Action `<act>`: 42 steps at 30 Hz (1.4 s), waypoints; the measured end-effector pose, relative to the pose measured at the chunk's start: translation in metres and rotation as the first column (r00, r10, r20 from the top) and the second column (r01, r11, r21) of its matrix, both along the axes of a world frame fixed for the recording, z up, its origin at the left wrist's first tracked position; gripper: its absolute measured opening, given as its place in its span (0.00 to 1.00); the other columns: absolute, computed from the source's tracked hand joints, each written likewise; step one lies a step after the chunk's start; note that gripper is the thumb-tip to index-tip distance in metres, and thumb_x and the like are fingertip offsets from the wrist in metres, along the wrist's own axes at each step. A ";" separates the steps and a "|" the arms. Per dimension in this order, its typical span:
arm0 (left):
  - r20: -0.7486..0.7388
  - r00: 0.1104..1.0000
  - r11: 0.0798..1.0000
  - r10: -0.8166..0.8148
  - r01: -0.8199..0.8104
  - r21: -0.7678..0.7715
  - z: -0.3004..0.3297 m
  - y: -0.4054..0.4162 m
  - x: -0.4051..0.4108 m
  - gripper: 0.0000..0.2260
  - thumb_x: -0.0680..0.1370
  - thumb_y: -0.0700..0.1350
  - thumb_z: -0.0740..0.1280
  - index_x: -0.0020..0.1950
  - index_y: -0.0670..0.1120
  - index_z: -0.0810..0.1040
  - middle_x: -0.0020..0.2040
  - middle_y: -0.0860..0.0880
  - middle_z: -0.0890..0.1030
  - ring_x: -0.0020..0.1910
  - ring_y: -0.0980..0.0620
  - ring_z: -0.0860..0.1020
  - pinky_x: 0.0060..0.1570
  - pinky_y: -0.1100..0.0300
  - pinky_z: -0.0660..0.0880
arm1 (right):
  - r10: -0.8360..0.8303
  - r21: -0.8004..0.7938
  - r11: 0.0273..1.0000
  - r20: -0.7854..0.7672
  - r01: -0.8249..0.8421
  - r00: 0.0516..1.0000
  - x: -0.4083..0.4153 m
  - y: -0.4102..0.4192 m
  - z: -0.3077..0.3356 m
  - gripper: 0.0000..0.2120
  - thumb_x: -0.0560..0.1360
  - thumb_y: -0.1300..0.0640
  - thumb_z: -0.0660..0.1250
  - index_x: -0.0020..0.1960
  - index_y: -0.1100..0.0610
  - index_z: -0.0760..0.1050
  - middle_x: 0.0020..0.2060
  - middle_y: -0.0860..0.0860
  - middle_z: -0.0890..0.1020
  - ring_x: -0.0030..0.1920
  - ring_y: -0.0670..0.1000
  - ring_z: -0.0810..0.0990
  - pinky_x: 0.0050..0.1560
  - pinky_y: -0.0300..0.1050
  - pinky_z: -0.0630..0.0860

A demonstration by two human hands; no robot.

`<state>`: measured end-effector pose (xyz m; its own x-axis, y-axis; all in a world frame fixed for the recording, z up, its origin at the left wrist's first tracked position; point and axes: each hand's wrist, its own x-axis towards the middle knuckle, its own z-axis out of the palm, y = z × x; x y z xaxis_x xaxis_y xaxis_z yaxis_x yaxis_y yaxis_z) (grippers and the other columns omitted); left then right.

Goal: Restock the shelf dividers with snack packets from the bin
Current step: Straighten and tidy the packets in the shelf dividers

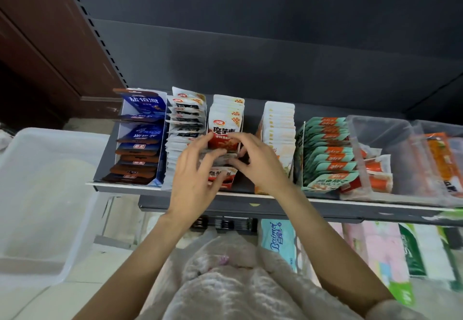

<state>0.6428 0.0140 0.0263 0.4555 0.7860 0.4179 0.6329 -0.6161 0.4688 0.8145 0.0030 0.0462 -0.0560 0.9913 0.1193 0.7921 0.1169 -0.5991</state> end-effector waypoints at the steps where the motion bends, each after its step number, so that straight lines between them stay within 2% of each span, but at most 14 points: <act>1: 0.003 1.000 1.000 -0.008 0.008 0.024 -0.001 0.000 -0.002 0.17 0.73 0.44 0.72 0.61 0.46 0.74 0.69 0.43 0.69 0.69 0.44 0.67 0.68 0.51 0.64 | 0.034 -0.002 0.999 0.034 -0.034 0.999 0.000 0.005 0.002 0.23 0.74 0.56 0.69 0.68 0.53 0.68 0.58 0.50 0.78 0.43 0.42 0.76 0.45 0.39 0.75; 6: 0.003 1.000 0.998 -0.007 0.006 0.062 -0.005 -0.003 -0.010 0.07 0.75 0.42 0.69 0.52 0.44 0.81 0.66 0.43 0.73 0.68 0.42 0.68 0.66 0.48 0.65 | 0.079 -0.052 0.996 0.180 -0.070 0.981 -0.001 0.022 0.009 0.18 0.79 0.54 0.63 0.67 0.55 0.67 0.44 0.51 0.82 0.33 0.44 0.74 0.30 0.34 0.65; 10: -0.005 1.000 0.998 0.012 -0.011 0.068 -0.002 -0.001 -0.008 0.08 0.76 0.40 0.64 0.53 0.44 0.80 0.66 0.44 0.73 0.68 0.43 0.68 0.65 0.50 0.65 | 0.179 -0.131 0.980 0.225 -0.152 0.958 -0.002 0.024 0.014 0.20 0.78 0.50 0.65 0.67 0.54 0.66 0.43 0.51 0.82 0.35 0.48 0.79 0.31 0.39 0.70; 12: -0.017 0.999 0.996 0.033 -0.031 0.079 -0.001 0.001 -0.007 0.08 0.76 0.40 0.65 0.54 0.44 0.80 0.66 0.43 0.73 0.68 0.44 0.68 0.66 0.52 0.63 | 0.132 -0.140 0.984 0.179 -0.107 0.975 -0.001 0.029 0.015 0.18 0.78 0.53 0.64 0.66 0.55 0.67 0.36 0.48 0.80 0.29 0.42 0.73 0.28 0.34 0.63; 15: -0.020 0.998 0.996 0.061 -0.059 0.074 0.001 0.005 -0.004 0.08 0.74 0.39 0.68 0.53 0.44 0.80 0.66 0.42 0.73 0.67 0.44 0.68 0.66 0.56 0.61 | -0.062 -0.226 0.972 -0.004 0.060 0.998 0.007 0.037 0.020 0.20 0.79 0.51 0.62 0.69 0.54 0.65 0.30 0.41 0.75 0.30 0.39 0.75 0.32 0.36 0.67; 17: -0.029 0.997 0.996 0.072 -0.070 0.058 0.003 0.007 0.001 0.10 0.73 0.38 0.70 0.54 0.44 0.80 0.66 0.42 0.73 0.65 0.44 0.69 0.65 0.57 0.62 | -0.055 -0.295 0.954 0.019 0.058 0.998 0.010 0.039 0.027 0.22 0.79 0.51 0.62 0.70 0.52 0.61 0.34 0.45 0.80 0.35 0.43 0.79 0.37 0.39 0.73; 20: -0.050 0.992 0.993 0.119 -0.119 -0.003 0.005 0.010 0.009 0.18 0.72 0.38 0.72 0.61 0.43 0.76 0.67 0.43 0.72 0.64 0.45 0.69 0.63 0.56 0.67 | -0.065 -0.276 0.958 0.048 0.076 0.997 0.005 0.032 0.027 0.25 0.77 0.54 0.65 0.71 0.53 0.60 0.55 0.53 0.80 0.46 0.50 0.81 0.51 0.47 0.76; 24: 0.036 0.990 0.983 0.138 -0.132 -0.129 0.012 0.011 0.012 0.26 0.73 0.36 0.71 0.69 0.43 0.68 0.71 0.44 0.67 0.66 0.47 0.70 0.54 0.62 0.73 | -0.358 -0.007 0.929 -0.269 0.370 0.894 -0.001 0.006 0.023 0.21 0.78 0.64 0.61 0.71 0.57 0.64 0.65 0.52 0.72 0.55 0.47 0.79 0.60 0.42 0.75; 26: 0.054 0.992 0.985 0.116 -0.108 -0.131 0.014 0.010 0.017 0.26 0.74 0.34 0.69 0.70 0.43 0.67 0.72 0.44 0.66 0.64 0.48 0.73 0.48 0.65 0.74 | -0.398 -0.105 0.912 -0.458 0.396 0.795 -0.010 -0.011 0.023 0.23 0.79 0.66 0.57 0.73 0.58 0.60 0.69 0.53 0.68 0.65 0.47 0.72 0.64 0.33 0.67; 28: 0.047 0.991 0.985 0.122 -0.116 -0.127 0.014 0.014 0.022 0.25 0.74 0.33 0.69 0.70 0.43 0.68 0.71 0.43 0.66 0.63 0.47 0.74 0.45 0.63 0.76 | -0.401 -0.252 0.916 -0.549 0.312 0.733 -0.023 -0.024 0.016 0.29 0.78 0.68 0.57 0.76 0.58 0.52 0.73 0.54 0.62 0.71 0.49 0.64 0.69 0.36 0.61; 31: 0.003 0.984 0.978 0.180 -0.178 -0.112 0.014 0.021 0.027 0.24 0.72 0.36 0.72 0.67 0.44 0.71 0.69 0.43 0.70 0.63 0.46 0.73 0.46 0.57 0.79 | -0.405 -0.342 0.895 -0.348 0.287 0.845 -0.039 -0.025 -0.006 0.35 0.78 0.64 0.61 0.77 0.57 0.44 0.74 0.54 0.61 0.71 0.52 0.64 0.70 0.45 0.64; 33: -0.003 0.977 0.974 0.214 -0.214 -0.076 0.014 0.022 0.025 0.23 0.71 0.39 0.74 0.65 0.44 0.73 0.66 0.43 0.72 0.63 0.46 0.73 0.50 0.55 0.78 | -0.399 -0.334 0.887 -0.203 0.320 0.894 -0.044 -0.021 -0.017 0.34 0.79 0.60 0.60 0.77 0.57 0.44 0.70 0.55 0.68 0.65 0.52 0.73 0.62 0.43 0.70; 37: 0.091 0.969 0.973 0.229 -0.229 -0.011 0.015 0.011 0.012 0.17 0.74 0.41 0.70 0.62 0.43 0.74 0.63 0.43 0.73 0.61 0.49 0.68 0.58 0.65 0.65 | -0.394 -0.343 0.861 0.018 0.376 0.919 -0.044 -0.007 -0.019 0.31 0.81 0.60 0.57 0.77 0.57 0.44 0.54 0.57 0.81 0.47 0.55 0.81 0.46 0.46 0.76; 42: 0.175 0.979 0.964 0.107 -0.059 -0.260 0.009 -0.012 0.023 0.24 0.78 0.40 0.66 0.72 0.40 0.64 0.73 0.43 0.64 0.72 0.52 0.62 0.69 0.67 0.59 | -0.422 -0.284 0.852 0.126 0.440 0.898 -0.035 -0.008 -0.018 0.32 0.79 0.59 0.59 0.77 0.60 0.45 0.50 0.58 0.82 0.46 0.58 0.81 0.39 0.46 0.71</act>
<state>0.6661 0.0021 0.0349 0.3175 0.9084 0.2722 0.5632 -0.4116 0.7166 0.7796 -0.0049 0.0278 0.3879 0.9049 -0.1750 0.7548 -0.4209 -0.5031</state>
